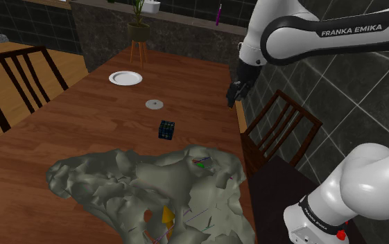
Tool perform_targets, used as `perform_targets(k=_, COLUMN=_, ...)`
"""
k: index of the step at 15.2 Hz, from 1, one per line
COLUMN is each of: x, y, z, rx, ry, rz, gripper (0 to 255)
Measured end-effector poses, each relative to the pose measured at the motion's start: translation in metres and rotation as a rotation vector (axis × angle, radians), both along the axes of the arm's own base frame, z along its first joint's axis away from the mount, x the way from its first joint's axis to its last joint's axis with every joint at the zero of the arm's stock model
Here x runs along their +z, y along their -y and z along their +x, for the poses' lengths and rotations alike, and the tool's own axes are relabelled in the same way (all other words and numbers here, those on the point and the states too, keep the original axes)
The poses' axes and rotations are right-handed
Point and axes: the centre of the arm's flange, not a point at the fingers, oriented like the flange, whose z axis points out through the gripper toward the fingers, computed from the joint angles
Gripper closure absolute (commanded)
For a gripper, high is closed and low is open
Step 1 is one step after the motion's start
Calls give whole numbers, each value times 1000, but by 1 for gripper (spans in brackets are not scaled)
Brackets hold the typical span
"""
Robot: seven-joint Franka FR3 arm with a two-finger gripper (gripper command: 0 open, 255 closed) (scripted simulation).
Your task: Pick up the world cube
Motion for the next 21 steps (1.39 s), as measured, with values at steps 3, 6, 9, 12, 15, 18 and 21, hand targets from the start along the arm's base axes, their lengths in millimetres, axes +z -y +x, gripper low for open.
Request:
perform_targets(k=3, x=-21, y=-21, z=29, rx=21, ry=-2, rz=5, gripper=0)
perform_targets(k=6, x=-44, y=-44, z=55, rx=43, ry=-5, rz=11, gripper=0)
perform_targets(k=9, x=-62, y=-66, z=80, rx=66, ry=-7, rz=16, gripper=0)
perform_targets(k=12, x=-82, y=-88, z=106, rx=88, ry=-10, rz=21, gripper=0)
perform_targets(k=15, x=-103, y=-111, z=132, rx=110, ry=-12, rz=26, gripper=0)
perform_targets(k=18, x=-119, y=-136, z=153, rx=131, ry=-14, rz=32, gripper=0)
perform_targets(k=21, x=-138, y=-159, z=178, rx=153, ry=-17, rz=37, gripper=0)
